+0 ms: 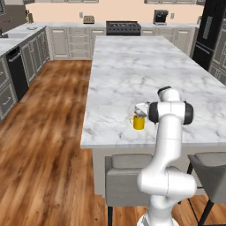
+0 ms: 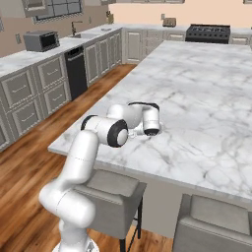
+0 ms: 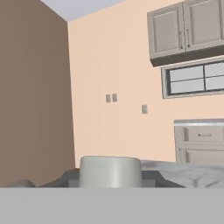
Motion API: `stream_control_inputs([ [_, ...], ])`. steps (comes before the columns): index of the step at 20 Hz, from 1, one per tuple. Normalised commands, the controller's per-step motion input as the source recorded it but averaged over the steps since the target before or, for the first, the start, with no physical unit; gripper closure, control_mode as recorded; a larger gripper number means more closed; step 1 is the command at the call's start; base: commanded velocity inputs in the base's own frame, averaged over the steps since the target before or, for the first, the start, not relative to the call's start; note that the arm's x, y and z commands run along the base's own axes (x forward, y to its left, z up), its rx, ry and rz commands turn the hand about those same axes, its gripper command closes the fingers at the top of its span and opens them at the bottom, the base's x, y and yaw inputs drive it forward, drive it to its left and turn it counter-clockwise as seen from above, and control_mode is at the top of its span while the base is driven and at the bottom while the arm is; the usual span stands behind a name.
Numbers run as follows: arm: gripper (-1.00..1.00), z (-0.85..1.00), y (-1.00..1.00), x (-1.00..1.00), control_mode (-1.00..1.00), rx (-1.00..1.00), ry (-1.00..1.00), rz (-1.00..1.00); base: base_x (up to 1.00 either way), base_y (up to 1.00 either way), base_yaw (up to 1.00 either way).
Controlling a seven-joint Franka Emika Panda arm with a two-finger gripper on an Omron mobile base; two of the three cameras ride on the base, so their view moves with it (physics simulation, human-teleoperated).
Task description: Pick up the marshmallow and place it in the cup of hot chocolate on the dining counter.
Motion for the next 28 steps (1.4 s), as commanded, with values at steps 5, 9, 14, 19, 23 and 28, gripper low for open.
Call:
stream_control_inputs([
  [5, -1.0, -0.12, 0.03, 0.06, -1.0, -0.01, 0.0, 0.0, 0.0, 0.0, 0.0],
  [9, -1.0, -0.03, 0.0, 0.0, -1.0, 0.0, -0.02, 0.0, 0.0, 0.0, 0.0],
  [14, -1.0, 0.0, 0.0, 0.0, -1.0, 0.0, -0.07, 0.0, 0.0, 0.0, 0.0],
  [19, -1.0, 0.01, -0.03, -0.15, -1.0, 0.0, -0.11, 0.0, 0.0, 0.0, 0.0],
  [23, -1.0, 0.0, -0.23, -0.02, -1.0, 0.0, -0.09, 0.0, 0.0, 0.0, 0.0],
  [28, -1.0, 0.83, -0.21, -0.75, -1.0, -0.06, -0.25, 0.0, 0.0, 0.0, 0.0],
])
